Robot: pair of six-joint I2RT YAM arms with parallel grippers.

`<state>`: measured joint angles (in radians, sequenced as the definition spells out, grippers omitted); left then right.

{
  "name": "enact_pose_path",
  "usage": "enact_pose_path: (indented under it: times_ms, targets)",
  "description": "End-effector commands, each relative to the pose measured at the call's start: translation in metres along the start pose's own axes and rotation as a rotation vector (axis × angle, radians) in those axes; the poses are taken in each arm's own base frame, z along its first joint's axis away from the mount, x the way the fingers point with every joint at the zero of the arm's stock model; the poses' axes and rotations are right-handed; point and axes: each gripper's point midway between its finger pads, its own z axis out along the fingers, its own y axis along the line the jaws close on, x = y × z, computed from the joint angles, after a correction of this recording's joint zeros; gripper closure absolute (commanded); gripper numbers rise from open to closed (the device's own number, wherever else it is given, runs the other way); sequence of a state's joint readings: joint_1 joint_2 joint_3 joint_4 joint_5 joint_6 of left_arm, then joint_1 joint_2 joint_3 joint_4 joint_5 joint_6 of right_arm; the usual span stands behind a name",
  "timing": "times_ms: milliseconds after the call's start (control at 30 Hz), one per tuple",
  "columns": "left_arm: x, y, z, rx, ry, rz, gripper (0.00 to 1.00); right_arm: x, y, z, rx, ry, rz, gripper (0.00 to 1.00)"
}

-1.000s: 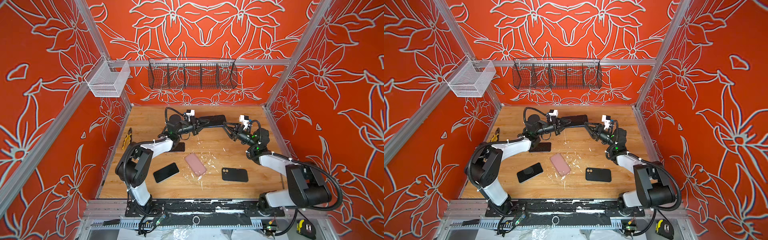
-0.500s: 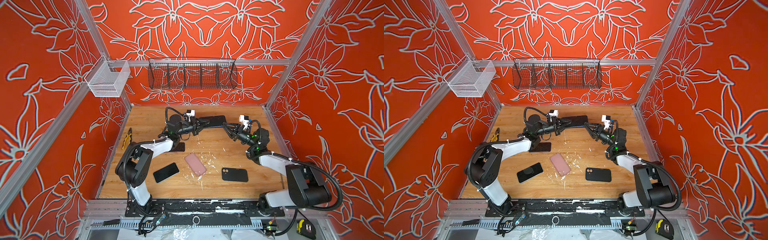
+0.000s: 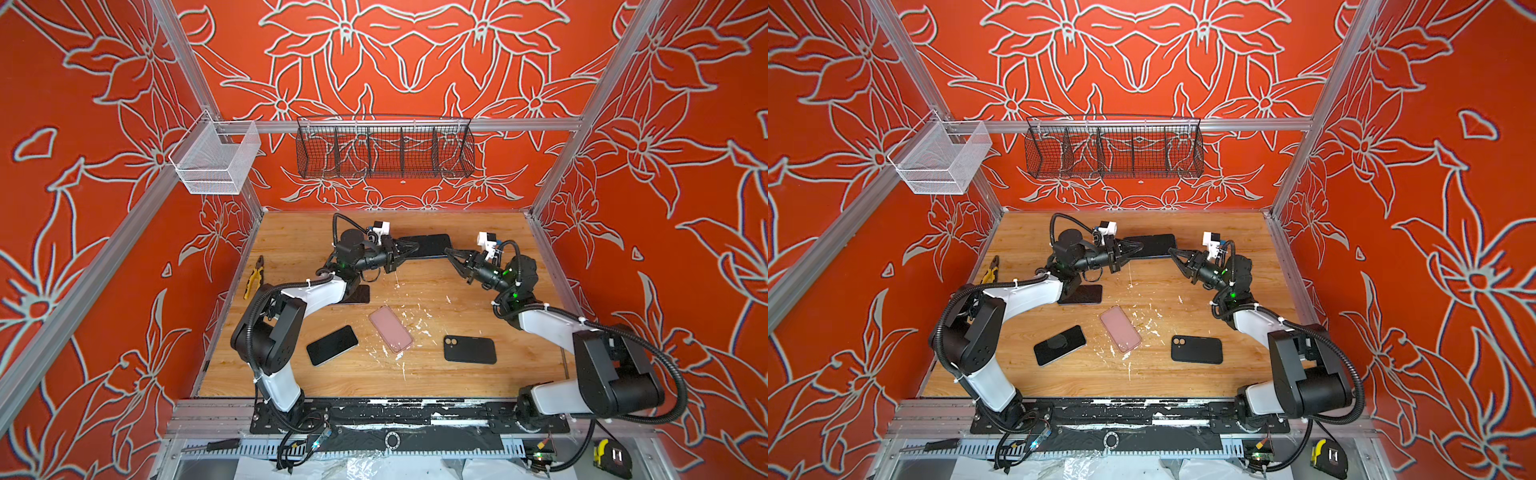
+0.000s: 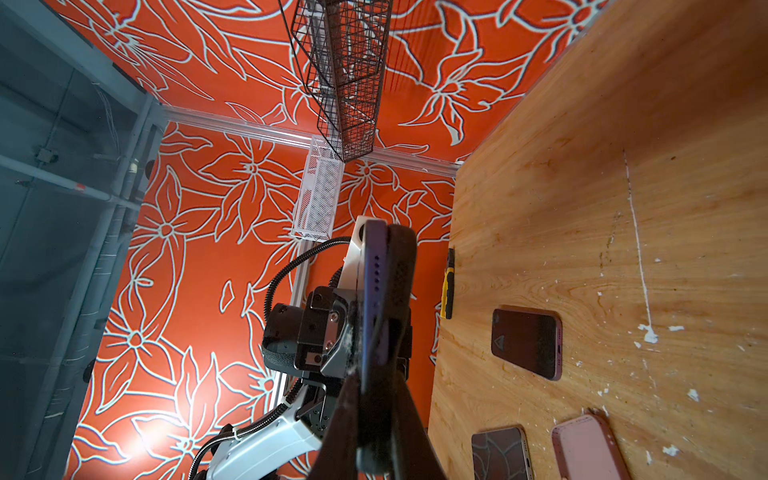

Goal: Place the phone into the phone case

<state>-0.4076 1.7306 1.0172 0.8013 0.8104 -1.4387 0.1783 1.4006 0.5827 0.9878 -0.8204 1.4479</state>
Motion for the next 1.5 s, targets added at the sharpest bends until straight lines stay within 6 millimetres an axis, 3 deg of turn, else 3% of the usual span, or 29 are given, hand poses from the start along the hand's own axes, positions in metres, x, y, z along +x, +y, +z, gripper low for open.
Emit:
enact_pose_path:
  times_ms: [0,133,200,300,467,667,867,1233,1400,1433,1467]
  targets:
    - [0.009,-0.047,-0.002,0.1,0.035,0.102,1.0,0.004,-0.001,0.002,0.024,0.034,-0.045,1.0]
    - [0.011,-0.05,-0.002,0.101,0.043,0.122,1.0,0.003,-0.002,0.001,0.023,0.042,-0.044,1.0]
    - [0.012,-0.05,-0.002,0.094,0.049,0.134,1.0,0.0,0.003,0.001,0.014,0.042,-0.055,0.83]
    - [0.017,-0.048,-0.004,0.073,0.065,0.155,1.0,-0.008,0.015,-0.001,-0.002,0.043,-0.091,0.68]
    - [0.026,-0.045,-0.004,0.05,0.112,0.171,1.0,-0.013,0.03,0.003,-0.019,0.073,-0.141,0.61]
    - [0.033,-0.044,-0.002,0.043,0.143,0.179,1.0,-0.014,0.03,0.008,-0.032,0.094,-0.139,0.61]
    - [0.04,-0.047,0.002,0.04,0.179,0.199,1.0,-0.013,0.025,0.007,-0.013,0.096,-0.149,0.67]
    - [0.048,-0.055,0.0,0.043,0.201,0.219,1.0,-0.017,0.019,0.008,0.011,0.084,-0.179,1.0]
    - [0.05,-0.06,-0.001,0.056,0.209,0.234,1.0,-0.016,0.018,0.006,0.011,0.086,-0.201,1.0]
    - [0.051,-0.061,-0.001,0.058,0.214,0.235,1.0,-0.016,0.018,0.006,0.009,0.085,-0.205,0.97]
    - [0.052,-0.062,-0.002,0.062,0.221,0.239,1.0,-0.017,0.021,0.004,0.0,0.083,-0.211,0.82]
